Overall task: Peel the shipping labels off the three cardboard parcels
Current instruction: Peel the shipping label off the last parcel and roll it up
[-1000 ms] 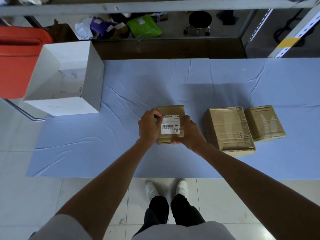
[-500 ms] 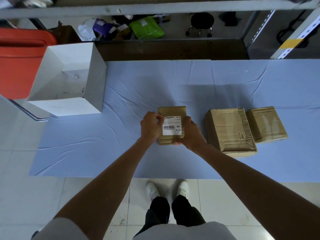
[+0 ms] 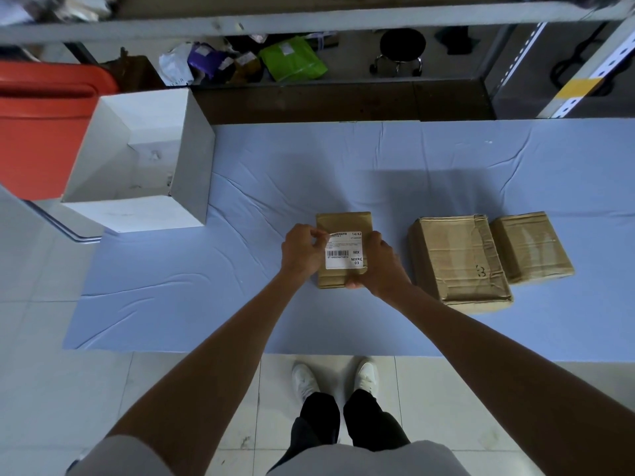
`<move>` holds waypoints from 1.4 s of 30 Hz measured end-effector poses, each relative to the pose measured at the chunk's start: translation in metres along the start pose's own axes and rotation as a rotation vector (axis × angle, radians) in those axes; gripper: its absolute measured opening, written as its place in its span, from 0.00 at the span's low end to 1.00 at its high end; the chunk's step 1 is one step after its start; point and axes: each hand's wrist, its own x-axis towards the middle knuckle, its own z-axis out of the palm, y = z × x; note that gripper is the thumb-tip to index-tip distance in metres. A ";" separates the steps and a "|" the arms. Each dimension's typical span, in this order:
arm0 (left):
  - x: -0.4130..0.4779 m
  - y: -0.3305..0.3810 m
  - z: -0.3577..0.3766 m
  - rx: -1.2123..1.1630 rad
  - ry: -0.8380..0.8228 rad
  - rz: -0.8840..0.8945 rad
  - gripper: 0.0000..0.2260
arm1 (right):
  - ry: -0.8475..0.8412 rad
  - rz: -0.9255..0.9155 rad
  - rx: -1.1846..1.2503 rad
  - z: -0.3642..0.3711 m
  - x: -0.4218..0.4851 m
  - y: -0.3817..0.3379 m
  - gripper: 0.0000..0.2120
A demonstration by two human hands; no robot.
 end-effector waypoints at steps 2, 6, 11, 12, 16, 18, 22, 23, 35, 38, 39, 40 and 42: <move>-0.001 0.000 0.000 -0.012 0.000 0.018 0.08 | -0.003 -0.006 0.000 0.000 0.000 0.000 0.45; -0.006 -0.002 -0.003 -0.161 0.030 0.012 0.07 | -0.005 -0.005 0.007 0.000 0.000 0.000 0.44; -0.012 -0.009 -0.010 -0.398 -0.022 -0.039 0.13 | -0.017 -0.022 -0.007 -0.001 0.001 -0.001 0.44; -0.012 -0.009 -0.011 -0.397 -0.026 -0.023 0.14 | -0.022 -0.020 -0.009 -0.001 0.001 -0.001 0.44; -0.012 -0.007 -0.007 -0.359 -0.011 0.004 0.12 | -0.030 -0.009 -0.004 -0.002 0.002 -0.002 0.44; -0.011 -0.006 -0.004 -0.281 0.036 0.033 0.09 | -0.025 -0.012 -0.005 -0.001 0.001 -0.001 0.43; -0.012 -0.004 0.001 -0.173 0.090 0.078 0.06 | -0.016 0.005 -0.021 -0.001 0.001 -0.002 0.42; -0.012 -0.004 0.002 -0.165 0.095 0.071 0.06 | -0.017 0.005 -0.023 -0.001 0.001 -0.002 0.42; -0.011 0.000 0.010 -0.057 0.156 0.059 0.08 | -0.016 -0.005 -0.007 -0.002 -0.002 -0.001 0.43; -0.011 0.001 0.011 -0.016 0.174 0.075 0.08 | -0.023 -0.007 -0.007 -0.002 -0.003 -0.001 0.44; -0.011 0.001 0.011 -0.003 0.173 0.071 0.08 | -0.026 -0.006 -0.006 -0.001 -0.003 -0.001 0.44; -0.010 0.001 0.011 0.006 0.168 0.065 0.08 | -0.028 -0.006 -0.004 -0.001 -0.003 -0.001 0.44; -0.009 0.001 0.012 0.014 0.157 0.046 0.08 | -0.030 -0.003 0.000 -0.002 -0.003 -0.002 0.44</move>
